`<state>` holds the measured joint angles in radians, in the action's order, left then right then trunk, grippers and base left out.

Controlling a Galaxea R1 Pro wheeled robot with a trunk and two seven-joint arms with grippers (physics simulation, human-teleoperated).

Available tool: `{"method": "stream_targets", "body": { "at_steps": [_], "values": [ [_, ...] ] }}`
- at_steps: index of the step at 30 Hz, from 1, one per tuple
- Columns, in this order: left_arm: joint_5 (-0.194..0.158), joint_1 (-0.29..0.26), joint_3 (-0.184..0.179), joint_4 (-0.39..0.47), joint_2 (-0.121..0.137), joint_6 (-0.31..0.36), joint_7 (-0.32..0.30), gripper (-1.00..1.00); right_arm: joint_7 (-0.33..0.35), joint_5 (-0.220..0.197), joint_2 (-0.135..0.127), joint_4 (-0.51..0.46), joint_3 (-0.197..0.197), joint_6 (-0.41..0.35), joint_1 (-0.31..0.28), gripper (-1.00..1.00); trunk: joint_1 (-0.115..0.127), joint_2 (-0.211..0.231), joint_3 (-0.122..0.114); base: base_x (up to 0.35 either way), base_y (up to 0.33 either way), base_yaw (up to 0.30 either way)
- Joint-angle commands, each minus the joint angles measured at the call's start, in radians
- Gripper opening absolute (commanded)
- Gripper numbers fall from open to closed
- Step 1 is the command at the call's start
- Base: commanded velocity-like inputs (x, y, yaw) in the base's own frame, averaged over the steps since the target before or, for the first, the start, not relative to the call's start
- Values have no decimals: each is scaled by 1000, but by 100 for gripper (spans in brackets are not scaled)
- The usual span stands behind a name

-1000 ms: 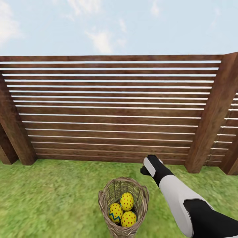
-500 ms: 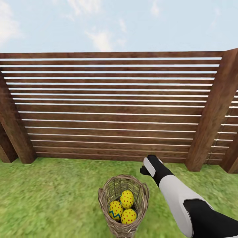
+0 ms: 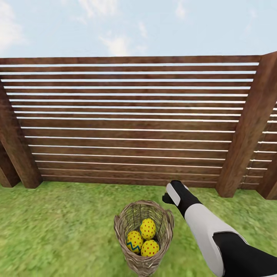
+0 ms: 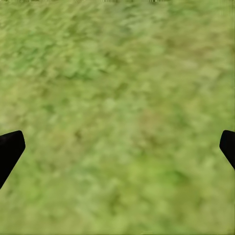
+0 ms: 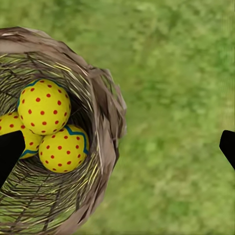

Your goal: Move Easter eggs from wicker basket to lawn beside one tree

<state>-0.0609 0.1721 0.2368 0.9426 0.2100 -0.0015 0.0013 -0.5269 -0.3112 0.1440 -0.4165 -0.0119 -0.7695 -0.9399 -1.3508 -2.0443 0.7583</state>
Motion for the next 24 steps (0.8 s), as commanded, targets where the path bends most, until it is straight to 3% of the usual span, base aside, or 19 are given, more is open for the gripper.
{"method": "stream_targets", "body": {
  "at_steps": [1, 12, 18, 24],
  "values": [
    [-7, 1, 0, 4, 0, 0, 0, 100, -9, -9, 0, -2, -1, -2, 0, 100, -4, -8, 4, 0, 0, 0],
    [-7, 22, 1, 35, -2, -5, 0, 100, -8, -9, -2, -3, 6, 8, 0, 100, -46, -85, 39, 0, 0, 0],
    [-7, 24, 0, 39, -2, -5, 0, 100, -8, -12, -4, 1, 69, 51, 0, 100, -69, -127, 57, 0, 0, 0],
    [-7, 24, 0, 40, -4, -5, 0, 100, -8, -13, -6, 2, 92, 63, -1, 100, -92, -169, 76, 0, 0, 0]
  ]
}}
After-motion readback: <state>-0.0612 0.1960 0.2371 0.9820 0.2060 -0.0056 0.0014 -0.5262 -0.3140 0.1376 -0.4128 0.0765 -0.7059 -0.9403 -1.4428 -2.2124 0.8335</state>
